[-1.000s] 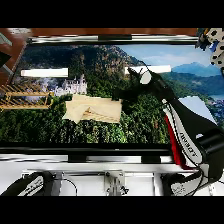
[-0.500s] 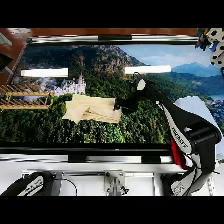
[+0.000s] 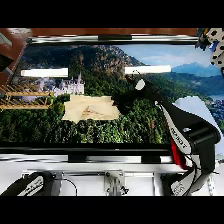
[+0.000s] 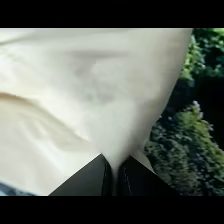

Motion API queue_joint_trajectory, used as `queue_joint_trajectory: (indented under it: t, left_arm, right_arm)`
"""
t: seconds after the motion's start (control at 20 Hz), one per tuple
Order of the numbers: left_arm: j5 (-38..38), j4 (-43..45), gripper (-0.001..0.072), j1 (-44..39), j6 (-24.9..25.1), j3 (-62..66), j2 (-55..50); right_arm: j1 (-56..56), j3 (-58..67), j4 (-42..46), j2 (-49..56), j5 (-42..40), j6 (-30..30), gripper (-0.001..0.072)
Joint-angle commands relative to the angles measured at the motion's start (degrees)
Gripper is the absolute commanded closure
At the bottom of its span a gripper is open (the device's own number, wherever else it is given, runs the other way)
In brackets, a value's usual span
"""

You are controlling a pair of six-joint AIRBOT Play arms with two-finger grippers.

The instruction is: Fold the shirts.

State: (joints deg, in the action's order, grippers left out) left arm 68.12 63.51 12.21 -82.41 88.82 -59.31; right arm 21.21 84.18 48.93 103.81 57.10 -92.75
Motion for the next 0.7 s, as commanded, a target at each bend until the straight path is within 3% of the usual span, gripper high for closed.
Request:
queue_joint_trajectory:
  t: [0.0,0.2,0.3,0.55,0.65]
  left_arm:
    - [0.04,0.00,0.0671,-0.02,0.81,-0.02,-0.04]
    - [0.11,-0.02,0.0671,-0.02,0.98,-0.02,-0.04]
    - [0.13,-0.02,0.0671,-0.11,0.96,-0.02,-0.04]
    - [0.11,-0.02,0.0671,-0.94,2.34,-0.02,-0.04]
    - [0.11,0.00,0.0671,-1.49,2.49,-0.02,-0.04]
  right_arm:
    - [-1.81,0.15,-6.47,-4.46,0.17,4.85,0.0648]
    - [-9.66,4.20,-20.48,-16.92,6.40,7.04,0.0649]
    - [-13.62,10.25,-18.12,-22.99,10.38,3.72,0.0649]
    - [-28.06,22.60,-1.38,-31.78,17.97,-11.43,0.0648]
    - [-34.34,24.04,-1.51,-32.74,20.37,-12.96,0.0648]
